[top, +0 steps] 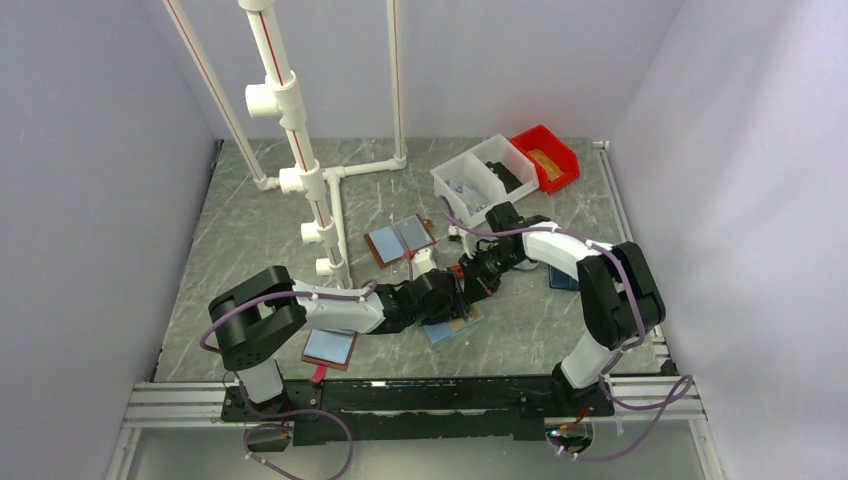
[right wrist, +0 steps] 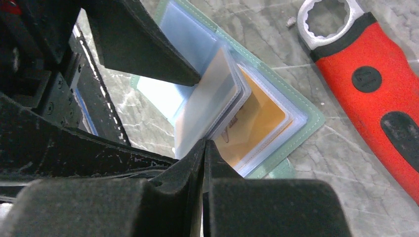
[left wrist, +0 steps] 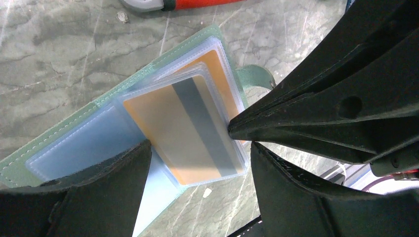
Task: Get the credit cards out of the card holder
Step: Remove the credit card from the card holder.
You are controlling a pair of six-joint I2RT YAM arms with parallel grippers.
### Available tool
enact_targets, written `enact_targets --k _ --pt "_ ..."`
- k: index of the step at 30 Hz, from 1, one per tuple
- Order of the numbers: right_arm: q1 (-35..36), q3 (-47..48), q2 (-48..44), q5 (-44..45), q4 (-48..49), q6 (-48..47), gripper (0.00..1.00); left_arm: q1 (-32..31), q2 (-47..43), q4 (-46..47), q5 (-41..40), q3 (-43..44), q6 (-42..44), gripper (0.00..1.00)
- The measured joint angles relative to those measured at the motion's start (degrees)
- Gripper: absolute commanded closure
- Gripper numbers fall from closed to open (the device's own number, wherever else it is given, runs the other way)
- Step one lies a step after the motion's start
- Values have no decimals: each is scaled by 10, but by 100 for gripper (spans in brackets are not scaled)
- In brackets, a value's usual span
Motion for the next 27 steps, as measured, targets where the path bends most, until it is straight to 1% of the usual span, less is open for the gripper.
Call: enact_targets --k 7,10,12,13,15,16,18,20,23,27 --pt "-4 7 9 -28 -8 0 96 1 0 0 6 0 6 23" --pt "-6 7 13 -33 -9 0 96 1 0 -1 6 0 6 30" --pt "-6 9 14 -35 -9 0 96 1 0 -4 6 0 6 31" --pt "-6 9 14 -36 -10 0 96 1 0 -5 6 0 6 34" --pt "-6 10 14 -37 -10 0 96 2 0 -6 6 0 6 35" --pt "-6 10 14 -37 -10 0 96 2 0 -6 8 0 6 37" --pt "-6 10 15 -37 -10 0 96 2 1 -6 10 0 5 40" --pt "-6 10 15 -37 -11 0 96 2 1 -6 11 0 5 41" --pt "-6 10 15 -37 -12 2 96 2 0 -4 13 0 5 46" --pt "-6 10 15 -34 -12 6 96 2 -2 0 17 -3 2 47"
